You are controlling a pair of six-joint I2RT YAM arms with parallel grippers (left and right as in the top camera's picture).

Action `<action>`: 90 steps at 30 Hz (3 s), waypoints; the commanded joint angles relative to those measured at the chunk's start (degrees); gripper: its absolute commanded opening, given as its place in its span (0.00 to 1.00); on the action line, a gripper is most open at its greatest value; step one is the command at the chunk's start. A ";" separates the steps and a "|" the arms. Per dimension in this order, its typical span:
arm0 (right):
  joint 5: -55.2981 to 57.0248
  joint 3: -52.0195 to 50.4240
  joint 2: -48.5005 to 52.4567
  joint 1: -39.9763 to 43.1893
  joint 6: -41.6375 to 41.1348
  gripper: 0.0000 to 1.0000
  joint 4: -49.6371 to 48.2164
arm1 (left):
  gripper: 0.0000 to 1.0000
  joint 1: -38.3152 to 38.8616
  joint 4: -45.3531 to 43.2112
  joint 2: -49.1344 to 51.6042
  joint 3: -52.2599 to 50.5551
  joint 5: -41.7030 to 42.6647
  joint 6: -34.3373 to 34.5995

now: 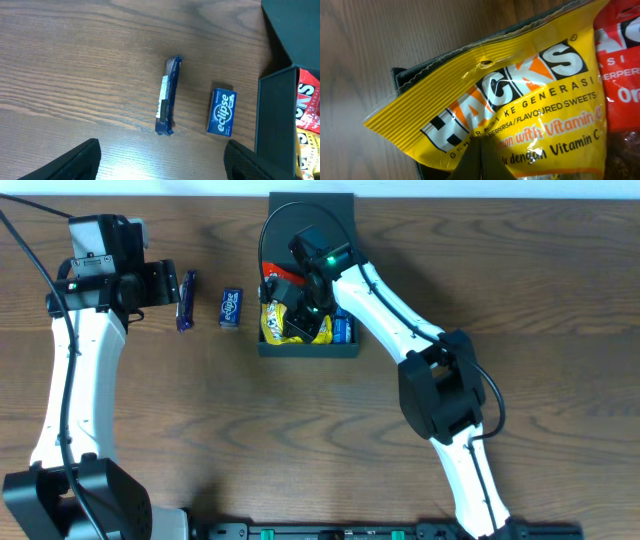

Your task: Pack container

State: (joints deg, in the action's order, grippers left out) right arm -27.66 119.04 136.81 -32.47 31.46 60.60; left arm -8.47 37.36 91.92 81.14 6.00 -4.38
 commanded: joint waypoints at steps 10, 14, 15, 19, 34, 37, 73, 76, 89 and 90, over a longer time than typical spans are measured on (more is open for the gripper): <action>-9.11 1.53 -4.28 -0.13 0.96 0.01 -0.98 | 0.80 -0.20 0.37 -0.85 1.25 0.02 -0.37; -9.25 1.49 -1.18 -0.72 0.96 0.02 -1.33 | 0.80 -0.20 0.52 -0.85 1.25 0.00 -0.37; -9.25 1.49 -0.44 -0.87 0.96 0.02 -1.46 | 0.80 -0.20 0.55 -0.85 1.25 0.00 -0.37; -9.07 1.49 2.69 -1.20 0.72 0.01 -2.97 | 0.80 -0.20 0.55 -0.85 1.25 0.00 -0.37; -6.78 4.17 3.06 -0.96 -4.24 0.01 -3.56 | 0.80 -0.20 0.57 -0.85 1.25 0.02 -0.39; -9.73 5.90 -1.49 -0.04 -4.24 0.01 -3.58 | 0.83 -0.17 0.59 -0.83 1.22 0.09 -0.66; 0.59 6.45 -12.31 18.21 -18.80 0.02 1.33 | 0.81 9.77 -11.93 27.36 1.09 7.30 -15.32; 1.33 6.45 -12.31 18.21 -18.80 0.02 1.36 | 0.74 9.75 -12.31 28.57 1.09 7.32 -14.75; 1.33 6.45 -12.31 18.21 -18.80 0.02 0.96 | 0.52 9.75 -13.11 29.70 1.09 5.40 -14.69; 1.33 6.45 -12.31 18.21 -18.80 0.01 0.96 | 0.50 9.75 -12.98 29.70 1.09 5.40 -14.69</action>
State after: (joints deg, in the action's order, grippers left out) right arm -26.26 125.60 124.09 -14.79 13.39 61.67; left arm 1.30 24.18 120.03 81.14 12.29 -18.72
